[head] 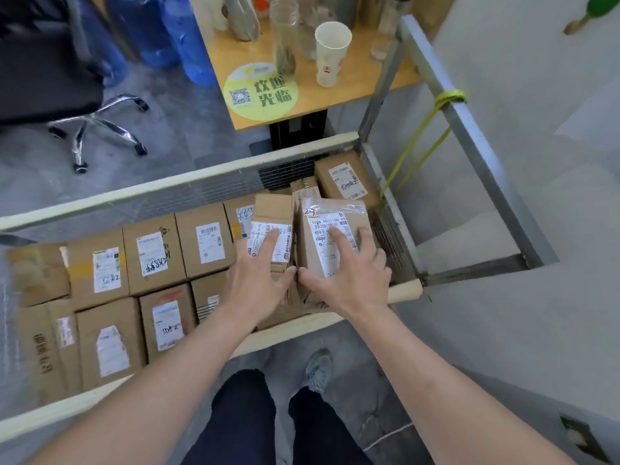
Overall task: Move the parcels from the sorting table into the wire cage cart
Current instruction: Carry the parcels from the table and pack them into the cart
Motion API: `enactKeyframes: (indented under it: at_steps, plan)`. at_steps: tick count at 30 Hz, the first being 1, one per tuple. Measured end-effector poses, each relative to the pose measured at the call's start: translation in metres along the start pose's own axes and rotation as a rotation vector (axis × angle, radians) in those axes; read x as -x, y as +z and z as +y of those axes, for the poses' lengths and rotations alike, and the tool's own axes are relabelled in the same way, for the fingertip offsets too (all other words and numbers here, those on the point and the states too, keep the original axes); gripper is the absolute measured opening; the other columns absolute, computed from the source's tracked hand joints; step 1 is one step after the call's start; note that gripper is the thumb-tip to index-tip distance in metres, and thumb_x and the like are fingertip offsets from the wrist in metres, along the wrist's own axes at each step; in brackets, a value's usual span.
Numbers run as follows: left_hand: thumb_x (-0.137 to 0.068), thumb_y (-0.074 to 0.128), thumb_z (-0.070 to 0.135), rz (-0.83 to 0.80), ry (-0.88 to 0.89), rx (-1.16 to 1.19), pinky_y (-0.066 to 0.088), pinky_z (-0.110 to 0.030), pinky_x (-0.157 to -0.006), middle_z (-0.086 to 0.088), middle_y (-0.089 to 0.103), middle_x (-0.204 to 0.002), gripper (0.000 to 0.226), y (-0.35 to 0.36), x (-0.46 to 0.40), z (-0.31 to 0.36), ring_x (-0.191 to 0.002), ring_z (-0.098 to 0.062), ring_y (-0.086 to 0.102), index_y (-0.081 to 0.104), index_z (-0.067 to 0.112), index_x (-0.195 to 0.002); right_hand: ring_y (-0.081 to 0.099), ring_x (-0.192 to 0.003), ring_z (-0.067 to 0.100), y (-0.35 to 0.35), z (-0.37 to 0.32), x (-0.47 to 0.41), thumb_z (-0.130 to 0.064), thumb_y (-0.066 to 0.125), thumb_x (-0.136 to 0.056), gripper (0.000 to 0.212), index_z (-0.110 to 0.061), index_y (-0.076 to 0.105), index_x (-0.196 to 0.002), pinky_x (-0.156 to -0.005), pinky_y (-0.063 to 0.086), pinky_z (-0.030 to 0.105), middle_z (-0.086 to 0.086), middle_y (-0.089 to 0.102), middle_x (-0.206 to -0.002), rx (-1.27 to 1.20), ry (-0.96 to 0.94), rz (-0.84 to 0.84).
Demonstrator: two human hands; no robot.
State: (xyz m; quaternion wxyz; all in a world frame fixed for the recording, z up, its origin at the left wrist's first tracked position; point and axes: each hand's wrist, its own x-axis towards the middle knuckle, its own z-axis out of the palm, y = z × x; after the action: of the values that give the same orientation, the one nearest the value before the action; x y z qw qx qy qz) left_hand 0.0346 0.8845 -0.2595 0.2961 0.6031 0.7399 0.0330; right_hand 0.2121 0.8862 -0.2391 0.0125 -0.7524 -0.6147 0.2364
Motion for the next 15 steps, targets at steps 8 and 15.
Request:
enactKeyframes:
  at_steps: [8, 15]
  plan:
    - [-0.093, 0.067, 0.057, 0.046, -0.169, 0.122, 0.046, -0.031, -0.076, -0.007, 0.027, -0.148, 0.073, 0.019, -0.08, -0.064, -0.082, -0.018, 0.054, 0.028, 0.053, -0.155, 0.032, -0.14, 0.043, 0.082, -0.046, -0.096, -0.093, 0.052, -0.064, 0.104, -0.047, 0.029, -0.155, -0.11, 0.038, 0.06, 0.006, 0.015, -0.168, -0.018, -0.118, -0.091]
    - [-0.093, 0.07, 0.05, 0.059, -0.244, 0.188, 0.049, -0.032, -0.083, -0.007, 0.029, -0.143, 0.073, 0.055, -0.163, -0.127, -0.09, -0.021, 0.055, 0.029, 0.056, -0.153, 0.028, -0.144, 0.042, 0.166, -0.075, -0.169, -0.093, 0.055, -0.065, 0.103, -0.047, 0.031, -0.154, -0.113, 0.033, 0.061, 0.006, 0.014, -0.169, -0.049, -0.13, -0.134]
